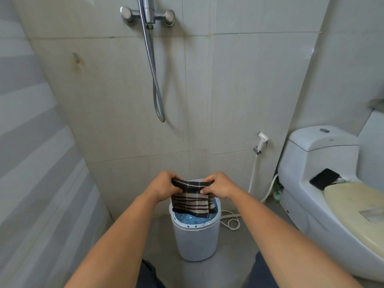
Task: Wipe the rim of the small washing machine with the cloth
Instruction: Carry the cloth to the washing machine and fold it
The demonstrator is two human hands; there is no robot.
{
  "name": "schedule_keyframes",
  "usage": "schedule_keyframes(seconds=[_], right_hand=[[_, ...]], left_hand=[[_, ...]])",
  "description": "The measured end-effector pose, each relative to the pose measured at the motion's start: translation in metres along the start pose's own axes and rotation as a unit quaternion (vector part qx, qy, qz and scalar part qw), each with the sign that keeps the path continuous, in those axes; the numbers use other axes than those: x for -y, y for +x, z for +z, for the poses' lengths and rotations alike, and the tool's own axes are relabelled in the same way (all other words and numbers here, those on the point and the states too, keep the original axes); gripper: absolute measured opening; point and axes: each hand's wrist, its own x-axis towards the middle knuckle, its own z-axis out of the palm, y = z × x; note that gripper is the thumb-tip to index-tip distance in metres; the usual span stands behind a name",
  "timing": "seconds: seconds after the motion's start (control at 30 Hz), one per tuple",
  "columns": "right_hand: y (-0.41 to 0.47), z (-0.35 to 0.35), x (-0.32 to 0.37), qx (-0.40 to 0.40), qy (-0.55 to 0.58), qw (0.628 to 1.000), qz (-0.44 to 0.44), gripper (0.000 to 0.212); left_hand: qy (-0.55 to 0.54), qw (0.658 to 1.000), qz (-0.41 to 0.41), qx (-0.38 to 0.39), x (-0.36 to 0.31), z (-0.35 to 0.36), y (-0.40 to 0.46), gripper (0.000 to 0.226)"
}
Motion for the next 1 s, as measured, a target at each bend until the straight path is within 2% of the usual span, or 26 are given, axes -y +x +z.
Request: schedule_keyframes(seconds=[0.13, 0.23, 0.3, 0.33, 0.37, 0.4, 0.43, 0.47, 0.53, 0.63, 0.77, 0.8, 0.87, 0.9, 0.93, 1.0], right_hand=[[0.013, 0.011, -0.003, -0.084, -0.080, 0.992, -0.057, 0.019], [0.019, 0.022, -0.006, -0.105, -0.064, 0.987, -0.103, 0.016], [0.022, 0.029, -0.005, -0.106, -0.040, 0.987, -0.118, 0.015], [0.022, 0.033, -0.004, -0.122, -0.044, 0.983, -0.132, 0.016], [0.020, 0.038, -0.002, -0.144, -0.054, 0.977, -0.150, 0.017], [0.019, 0.043, -0.001, -0.163, -0.068, 0.970, -0.170, 0.019], [0.018, 0.049, -0.001, -0.175, -0.083, 0.962, -0.190, 0.019], [0.015, 0.055, 0.000, -0.177, -0.097, 0.956, -0.211, 0.020], [0.013, 0.063, -0.005, -0.140, -0.110, 0.954, -0.241, 0.025], [0.009, 0.066, -0.012, -0.058, -0.040, 0.973, -0.219, 0.034], [0.018, 0.060, -0.012, -0.146, 0.123, 0.977, -0.094, 0.048], [0.022, 0.055, -0.012, -0.134, 0.150, 0.979, -0.042, 0.056], [0.028, 0.050, -0.016, -0.048, 0.218, 0.973, 0.065, 0.076], [0.029, 0.047, -0.020, 0.013, 0.266, 0.958, 0.104, 0.078], [0.026, 0.045, -0.023, 0.066, 0.312, 0.940, 0.122, 0.072], [0.021, 0.043, -0.028, 0.121, 0.391, 0.905, 0.118, 0.058]], left_hand=[[0.135, 0.986, -0.008, -0.094, 0.006, 0.008, 0.004, 0.011], [0.105, 0.982, -0.064, -0.143, 0.024, 0.018, 0.012, 0.011], [-0.008, 0.973, -0.123, -0.197, 0.027, 0.026, 0.012, 0.019], [-0.131, 0.952, -0.180, -0.211, 0.024, 0.030, 0.010, 0.028], [-0.299, 0.903, -0.244, -0.187, 0.017, 0.033, 0.004, 0.037], [-0.461, 0.829, -0.289, -0.128, 0.010, 0.036, 0.000, 0.044], [-0.568, 0.764, -0.297, -0.073, 0.005, 0.038, -0.003, 0.052], [-0.624, 0.730, -0.277, -0.039, 0.004, 0.041, -0.004, 0.057], [-0.637, 0.732, -0.233, -0.061, 0.006, 0.045, -0.001, 0.048], [-0.588, 0.760, -0.244, -0.134, 0.012, 0.046, 0.003, 0.033], [-0.569, 0.779, -0.239, -0.106, 0.024, 0.044, 0.005, 0.037], [-0.569, 0.781, -0.243, -0.084, 0.025, 0.043, 0.004, 0.041], [-0.580, 0.778, -0.241, -0.032, 0.024, 0.040, 0.002, 0.049], [-0.588, 0.773, -0.239, -0.015, 0.022, 0.039, 0.000, 0.051], [-0.594, 0.769, -0.236, -0.004, 0.021, 0.038, -0.001, 0.052], [-0.592, 0.772, -0.231, 0.007, 0.024, 0.037, 0.001, 0.052]])
